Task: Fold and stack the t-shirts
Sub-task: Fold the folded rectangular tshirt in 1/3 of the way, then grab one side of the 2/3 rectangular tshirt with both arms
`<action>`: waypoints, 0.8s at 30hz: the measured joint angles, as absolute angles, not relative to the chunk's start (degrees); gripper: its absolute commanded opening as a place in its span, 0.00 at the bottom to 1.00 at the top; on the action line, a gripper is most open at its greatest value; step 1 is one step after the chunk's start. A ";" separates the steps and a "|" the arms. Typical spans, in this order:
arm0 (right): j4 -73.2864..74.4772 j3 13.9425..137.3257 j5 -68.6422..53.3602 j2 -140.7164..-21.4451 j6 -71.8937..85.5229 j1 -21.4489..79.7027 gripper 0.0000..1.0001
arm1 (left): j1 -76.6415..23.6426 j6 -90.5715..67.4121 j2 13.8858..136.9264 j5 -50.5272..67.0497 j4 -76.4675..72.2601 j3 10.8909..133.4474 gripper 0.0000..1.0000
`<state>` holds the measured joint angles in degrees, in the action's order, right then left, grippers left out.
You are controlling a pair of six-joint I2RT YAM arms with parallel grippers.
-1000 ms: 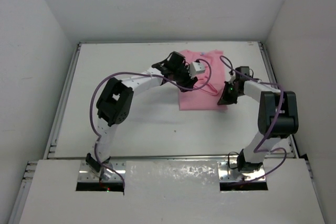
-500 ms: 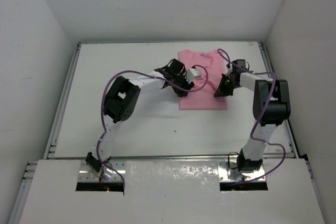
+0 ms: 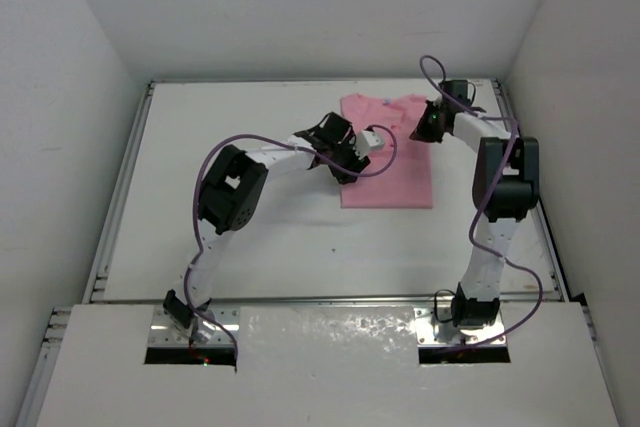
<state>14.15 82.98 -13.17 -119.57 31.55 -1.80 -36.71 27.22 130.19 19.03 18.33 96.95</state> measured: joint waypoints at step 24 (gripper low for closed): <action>33.61 68.51 -8.14 -100.88 19.42 -4.78 0.52 | -38.09 57.04 123.07 21.61 38.65 104.07 0.49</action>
<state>33.61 68.51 -8.14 -100.88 19.42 -4.78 -38.09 57.04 123.07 21.61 38.65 104.07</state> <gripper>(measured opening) 0.551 0.488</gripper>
